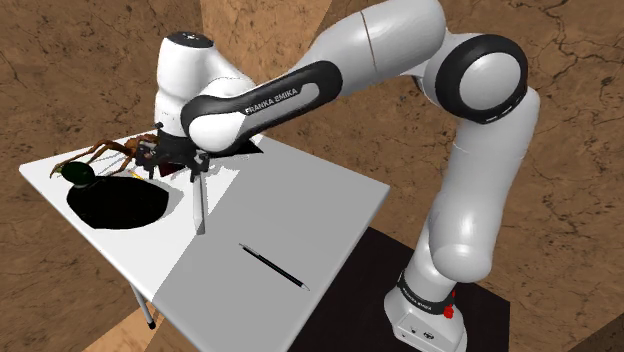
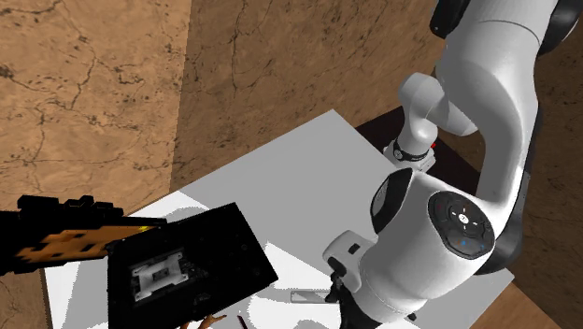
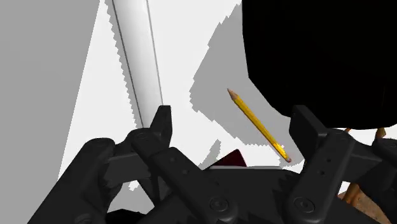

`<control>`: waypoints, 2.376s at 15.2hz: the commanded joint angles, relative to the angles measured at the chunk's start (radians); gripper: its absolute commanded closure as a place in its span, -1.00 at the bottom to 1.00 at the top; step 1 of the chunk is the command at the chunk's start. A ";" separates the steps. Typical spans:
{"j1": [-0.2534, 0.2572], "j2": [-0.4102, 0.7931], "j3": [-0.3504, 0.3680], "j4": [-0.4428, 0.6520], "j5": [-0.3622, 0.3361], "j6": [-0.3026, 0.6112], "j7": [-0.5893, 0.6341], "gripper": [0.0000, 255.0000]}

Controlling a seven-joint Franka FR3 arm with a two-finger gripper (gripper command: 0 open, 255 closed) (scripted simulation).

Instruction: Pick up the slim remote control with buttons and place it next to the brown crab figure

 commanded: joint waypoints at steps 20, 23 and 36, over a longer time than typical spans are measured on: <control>-0.015 0.124 0.002 0.127 0.096 -0.373 -0.116 1.00; -0.015 0.126 0.001 0.126 0.096 -0.370 -0.116 1.00; -0.016 0.093 0.006 0.217 0.110 -0.492 -0.128 1.00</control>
